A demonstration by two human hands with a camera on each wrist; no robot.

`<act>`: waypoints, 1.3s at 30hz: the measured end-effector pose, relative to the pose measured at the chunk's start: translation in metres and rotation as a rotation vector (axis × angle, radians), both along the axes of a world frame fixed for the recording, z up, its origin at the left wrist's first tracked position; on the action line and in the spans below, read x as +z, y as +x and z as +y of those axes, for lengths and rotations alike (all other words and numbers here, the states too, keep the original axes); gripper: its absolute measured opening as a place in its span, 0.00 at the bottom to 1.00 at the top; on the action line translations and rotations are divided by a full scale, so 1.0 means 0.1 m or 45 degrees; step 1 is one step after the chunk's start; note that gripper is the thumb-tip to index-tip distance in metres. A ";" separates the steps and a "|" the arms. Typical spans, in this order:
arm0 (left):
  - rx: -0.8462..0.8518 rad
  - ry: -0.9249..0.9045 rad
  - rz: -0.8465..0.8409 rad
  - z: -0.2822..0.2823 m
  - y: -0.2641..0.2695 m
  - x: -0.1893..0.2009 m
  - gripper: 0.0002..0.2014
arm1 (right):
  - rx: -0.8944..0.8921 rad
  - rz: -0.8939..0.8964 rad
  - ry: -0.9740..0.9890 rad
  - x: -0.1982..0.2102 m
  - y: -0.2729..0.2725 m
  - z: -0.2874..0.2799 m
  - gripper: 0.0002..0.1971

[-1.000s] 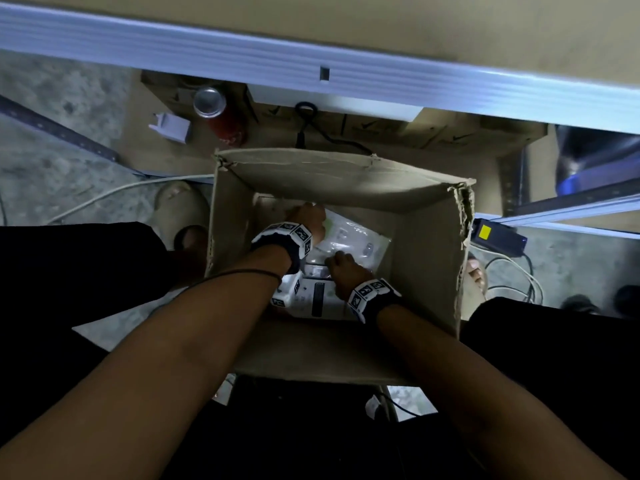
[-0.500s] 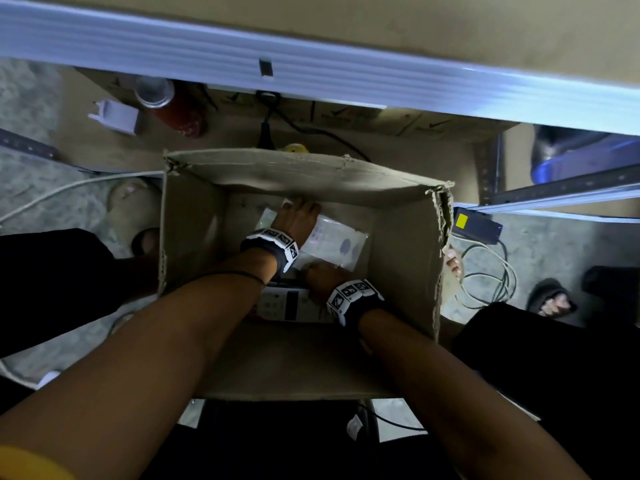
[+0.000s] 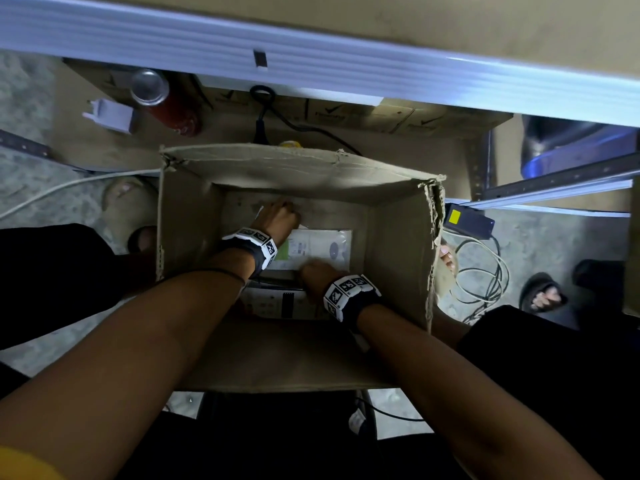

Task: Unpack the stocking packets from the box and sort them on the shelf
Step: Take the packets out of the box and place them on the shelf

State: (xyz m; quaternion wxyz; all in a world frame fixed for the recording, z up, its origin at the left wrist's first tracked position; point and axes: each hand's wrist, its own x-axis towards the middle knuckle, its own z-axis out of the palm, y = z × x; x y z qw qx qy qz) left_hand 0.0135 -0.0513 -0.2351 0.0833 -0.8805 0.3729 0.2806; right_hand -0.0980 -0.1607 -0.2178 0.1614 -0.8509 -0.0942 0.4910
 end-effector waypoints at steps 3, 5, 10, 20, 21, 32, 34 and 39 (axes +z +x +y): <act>0.015 0.006 0.010 -0.01 0.01 0.03 0.18 | -0.015 -0.034 -0.016 -0.05 -0.02 0.00 0.15; 0.004 0.016 0.018 -0.04 0.00 0.04 0.18 | -0.038 -0.056 -0.038 -0.08 -0.04 0.00 0.14; 0.015 0.004 0.063 0.00 0.00 0.03 0.19 | -0.062 -0.028 -0.085 -0.09 -0.03 0.01 0.13; 0.320 0.002 0.299 0.23 0.00 0.21 0.15 | 0.038 -0.079 -0.097 0.11 -0.02 0.03 0.12; 0.330 -0.012 0.293 0.22 0.00 0.27 0.14 | 0.052 -0.115 -0.100 0.17 -0.02 0.03 0.12; 0.168 -0.143 -0.061 0.14 -0.12 1.27 0.11 | 0.222 -0.416 -0.287 1.14 0.03 0.02 0.17; 0.149 -0.198 -0.121 0.15 -0.15 1.48 0.11 | 0.208 -0.498 -0.314 1.37 0.03 0.01 0.16; 0.161 -0.372 -0.258 0.21 -0.23 2.16 0.09 | 0.111 -0.643 -0.369 2.02 0.02 -0.04 0.15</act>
